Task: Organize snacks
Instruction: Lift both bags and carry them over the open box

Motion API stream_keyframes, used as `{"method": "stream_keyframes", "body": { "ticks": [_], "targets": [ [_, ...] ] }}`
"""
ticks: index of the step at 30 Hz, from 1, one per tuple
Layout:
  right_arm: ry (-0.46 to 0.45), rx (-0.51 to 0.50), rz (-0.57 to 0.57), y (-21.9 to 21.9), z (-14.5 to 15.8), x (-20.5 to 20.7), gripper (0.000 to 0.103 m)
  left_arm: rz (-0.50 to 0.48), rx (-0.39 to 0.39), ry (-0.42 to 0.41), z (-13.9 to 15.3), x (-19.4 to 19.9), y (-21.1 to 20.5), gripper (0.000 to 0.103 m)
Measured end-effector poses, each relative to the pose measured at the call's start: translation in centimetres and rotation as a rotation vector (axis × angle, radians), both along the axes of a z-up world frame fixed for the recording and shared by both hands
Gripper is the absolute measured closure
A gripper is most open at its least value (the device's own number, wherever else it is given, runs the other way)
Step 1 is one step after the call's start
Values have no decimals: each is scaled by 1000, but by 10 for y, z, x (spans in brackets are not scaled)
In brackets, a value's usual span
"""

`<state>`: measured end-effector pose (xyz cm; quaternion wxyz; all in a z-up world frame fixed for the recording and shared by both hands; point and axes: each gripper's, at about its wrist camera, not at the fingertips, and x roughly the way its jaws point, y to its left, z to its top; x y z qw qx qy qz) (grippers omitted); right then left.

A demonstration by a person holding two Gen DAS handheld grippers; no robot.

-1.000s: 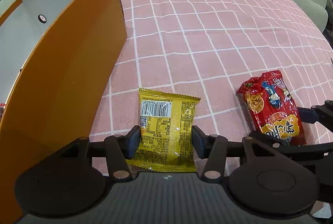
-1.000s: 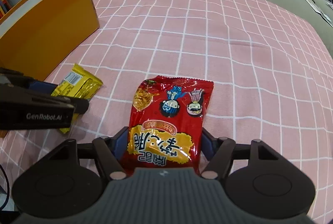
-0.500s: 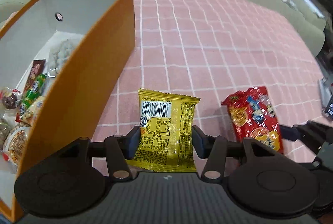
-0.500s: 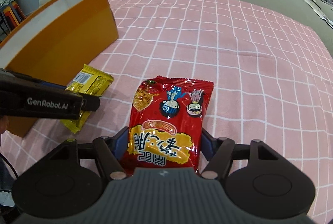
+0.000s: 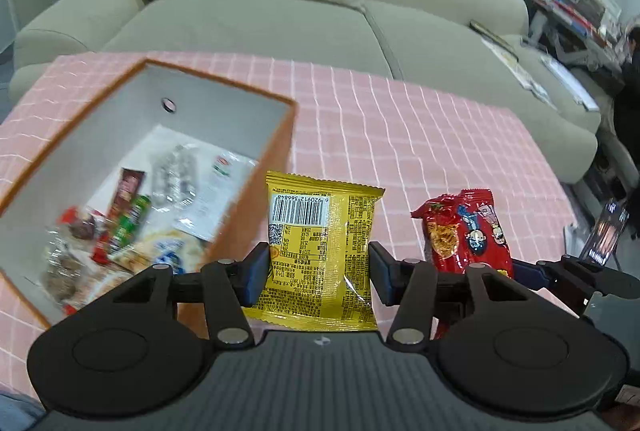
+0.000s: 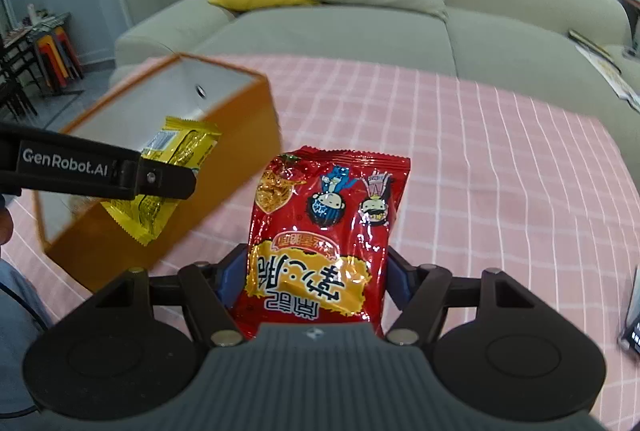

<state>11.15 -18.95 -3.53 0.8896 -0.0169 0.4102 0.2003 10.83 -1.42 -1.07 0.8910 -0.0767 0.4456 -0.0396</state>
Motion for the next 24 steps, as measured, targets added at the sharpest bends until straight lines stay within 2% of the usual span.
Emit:
{"method": "stream_keyframes", "body": {
  "ticks": [6, 14, 19, 24],
  "targets": [
    [-60, 18, 79, 24, 37, 0, 36, 54, 7, -43, 24, 2, 40, 44],
    [-153, -23, 252, 90, 72, 21, 36, 121, 75, -64, 42, 14, 96, 44],
    [-197, -38, 358, 132, 75, 53, 36, 133, 106, -54, 40, 31, 120, 44],
    [-172, -40, 438, 173, 68, 84, 36, 111, 125, -15, 25, 48, 137, 44]
  ]
}}
